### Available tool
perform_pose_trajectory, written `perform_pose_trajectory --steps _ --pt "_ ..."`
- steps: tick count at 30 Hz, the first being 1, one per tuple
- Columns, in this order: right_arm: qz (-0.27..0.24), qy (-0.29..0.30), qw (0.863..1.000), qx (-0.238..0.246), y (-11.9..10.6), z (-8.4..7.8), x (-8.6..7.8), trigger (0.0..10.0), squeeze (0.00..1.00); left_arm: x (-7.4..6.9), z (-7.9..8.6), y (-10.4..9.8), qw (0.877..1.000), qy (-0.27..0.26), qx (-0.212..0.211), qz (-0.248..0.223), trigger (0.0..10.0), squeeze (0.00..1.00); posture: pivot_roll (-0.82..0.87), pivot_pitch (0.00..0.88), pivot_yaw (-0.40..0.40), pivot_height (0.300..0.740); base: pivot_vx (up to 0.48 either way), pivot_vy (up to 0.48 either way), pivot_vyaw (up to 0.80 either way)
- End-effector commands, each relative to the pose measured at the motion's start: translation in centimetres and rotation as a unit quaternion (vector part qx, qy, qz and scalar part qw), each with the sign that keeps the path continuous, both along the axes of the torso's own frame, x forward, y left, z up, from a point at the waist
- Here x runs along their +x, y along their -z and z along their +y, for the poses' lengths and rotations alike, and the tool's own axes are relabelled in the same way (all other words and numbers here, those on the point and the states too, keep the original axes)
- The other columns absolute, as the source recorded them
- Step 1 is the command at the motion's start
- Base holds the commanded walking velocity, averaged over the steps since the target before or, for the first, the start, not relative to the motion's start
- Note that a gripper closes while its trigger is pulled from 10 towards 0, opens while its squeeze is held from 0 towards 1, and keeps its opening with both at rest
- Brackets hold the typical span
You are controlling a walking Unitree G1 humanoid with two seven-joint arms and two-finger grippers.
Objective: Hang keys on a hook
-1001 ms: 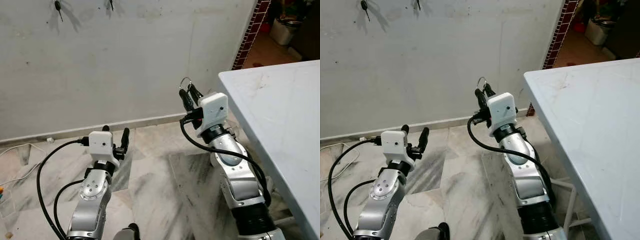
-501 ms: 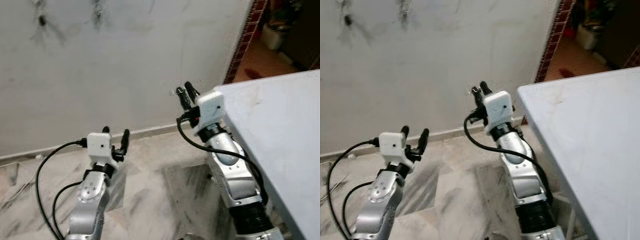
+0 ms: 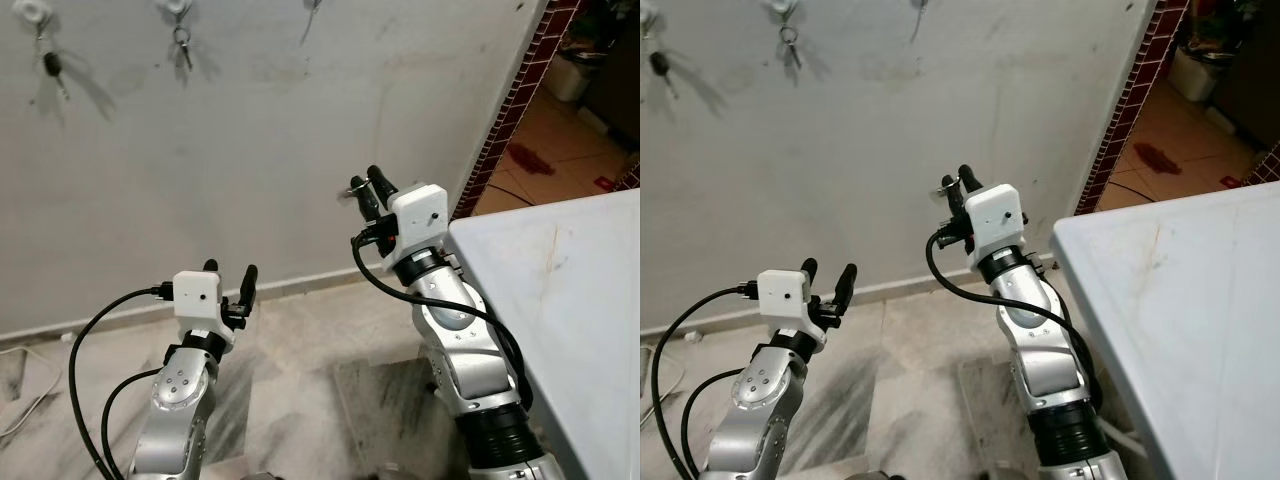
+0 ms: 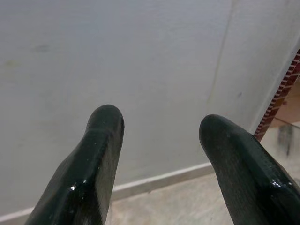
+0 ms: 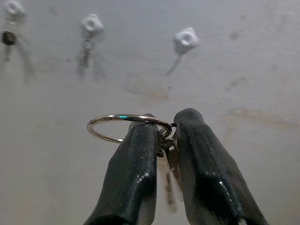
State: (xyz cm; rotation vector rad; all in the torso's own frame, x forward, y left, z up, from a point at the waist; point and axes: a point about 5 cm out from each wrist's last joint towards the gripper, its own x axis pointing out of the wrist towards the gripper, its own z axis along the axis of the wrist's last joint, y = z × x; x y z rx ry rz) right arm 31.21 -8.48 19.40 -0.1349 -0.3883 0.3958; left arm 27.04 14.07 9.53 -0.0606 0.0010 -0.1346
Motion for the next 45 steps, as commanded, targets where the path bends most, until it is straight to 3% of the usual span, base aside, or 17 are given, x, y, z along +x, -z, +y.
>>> perform_pose_trajectory --steps 1,6,9,18,30,45 --pt "-0.001 0.006 1.0 0.003 -0.1 -0.5 0.1 10.0 0.0 -0.1 -0.4 0.0 1.0 0.009 -0.001 0.001 10.0 0.0 0.04 0.148 0.01 0.74 0.442 0.0 0.0" --pt "0.015 0.005 1.0 0.0 0.2 -0.4 0.2 10.0 0.0 -0.2 -0.5 0.1 1.0 0.008 -0.002 0.004 10.0 0.0 0.04 0.149 0.008 0.74 0.415 0.0 0.0" --pt "0.069 -0.001 0.997 -0.03 1.3 -0.4 0.9 10.0 0.0 -0.2 -0.5 0.2 1.0 0.009 -0.002 0.008 10.0 0.0 0.03 0.149 0.007 0.74 0.395 0.0 0.0" --pt "0.08 0.003 0.997 -0.02 1.6 -1.3 1.2 10.0 0.0 -0.4 -0.7 0.4 1.0 0.01 -0.004 0.011 10.0 0.0 0.03 0.151 -0.002 0.74 0.375 0.0 0.0" --pt "0.058 -0.029 0.997 -0.035 1.4 -0.4 0.5 10.0 0.0 -0.5 -0.5 0.7 1.0 -0.011 0.01 0.018 10.0 0.0 0.03 0.155 -0.005 0.74 0.21 0.0 0.0" --pt "0.054 -0.033 0.997 -0.033 1.4 -0.4 0.3 10.0 0.0 -0.5 -0.6 0.8 1.0 -0.014 0.018 0.017 10.0 0.0 0.03 0.157 -0.003 0.74 0.0 0.0 0.79"
